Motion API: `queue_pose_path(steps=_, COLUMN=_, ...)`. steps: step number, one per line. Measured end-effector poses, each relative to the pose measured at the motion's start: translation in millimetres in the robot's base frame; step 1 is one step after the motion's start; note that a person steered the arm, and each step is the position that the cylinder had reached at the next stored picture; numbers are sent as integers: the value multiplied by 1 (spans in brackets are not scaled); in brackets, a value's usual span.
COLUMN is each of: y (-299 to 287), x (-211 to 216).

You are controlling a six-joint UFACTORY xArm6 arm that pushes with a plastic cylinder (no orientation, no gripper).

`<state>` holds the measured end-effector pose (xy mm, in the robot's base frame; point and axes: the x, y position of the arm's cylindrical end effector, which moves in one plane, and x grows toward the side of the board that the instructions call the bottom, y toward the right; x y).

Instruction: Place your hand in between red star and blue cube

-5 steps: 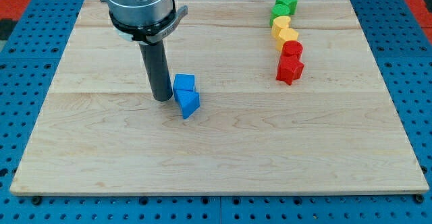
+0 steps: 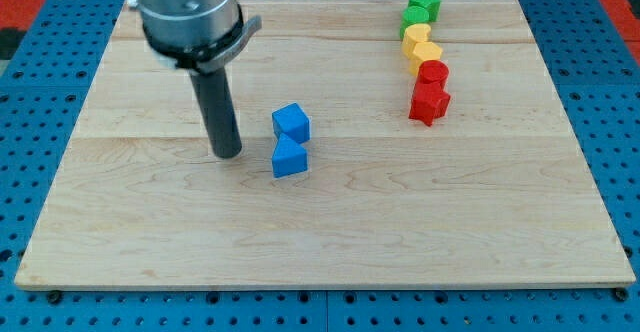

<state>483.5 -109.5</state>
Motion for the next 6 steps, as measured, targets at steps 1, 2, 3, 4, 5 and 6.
queue_pose_path(steps=1, y=9, x=44)
queue_pose_path(steps=2, y=14, x=71)
queue_pose_path(steps=3, y=105, x=74)
queue_pose_path(steps=4, y=184, x=34)
queue_pose_path(steps=5, y=184, x=-33)
queue_pose_path(steps=6, y=146, x=-75)
